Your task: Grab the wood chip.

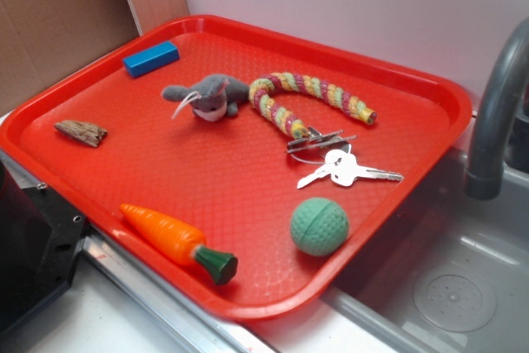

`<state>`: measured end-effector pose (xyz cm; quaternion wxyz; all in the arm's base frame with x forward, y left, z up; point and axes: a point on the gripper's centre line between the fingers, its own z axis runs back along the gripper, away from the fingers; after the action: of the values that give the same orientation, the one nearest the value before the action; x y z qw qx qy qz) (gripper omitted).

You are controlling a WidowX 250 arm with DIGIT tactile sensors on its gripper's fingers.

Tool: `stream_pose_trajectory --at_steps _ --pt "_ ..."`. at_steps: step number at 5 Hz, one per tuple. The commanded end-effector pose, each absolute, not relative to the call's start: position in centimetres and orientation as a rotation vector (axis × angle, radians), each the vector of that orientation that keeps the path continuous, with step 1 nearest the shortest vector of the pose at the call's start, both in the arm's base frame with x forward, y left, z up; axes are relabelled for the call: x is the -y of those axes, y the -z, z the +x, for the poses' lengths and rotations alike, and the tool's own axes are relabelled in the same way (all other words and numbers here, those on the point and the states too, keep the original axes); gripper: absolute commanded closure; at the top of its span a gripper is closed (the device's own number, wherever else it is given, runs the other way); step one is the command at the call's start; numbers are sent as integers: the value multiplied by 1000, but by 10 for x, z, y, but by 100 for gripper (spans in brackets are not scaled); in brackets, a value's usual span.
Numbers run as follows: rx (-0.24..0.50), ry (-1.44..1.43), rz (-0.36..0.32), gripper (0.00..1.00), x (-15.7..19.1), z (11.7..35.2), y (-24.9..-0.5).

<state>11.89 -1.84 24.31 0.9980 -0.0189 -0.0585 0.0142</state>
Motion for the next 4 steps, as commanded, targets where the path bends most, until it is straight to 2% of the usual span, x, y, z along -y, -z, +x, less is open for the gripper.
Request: stream_pose_trajectory --at_steps 1,2,3,4 --pt "117 -28 -38 0 18 119 -243" --pt "46 -165 -69 0 -29 135 -193" --pt "50 -251 -109 0 -54 142 -163" --pt "82 -421 -23 0 -76 137 -133"
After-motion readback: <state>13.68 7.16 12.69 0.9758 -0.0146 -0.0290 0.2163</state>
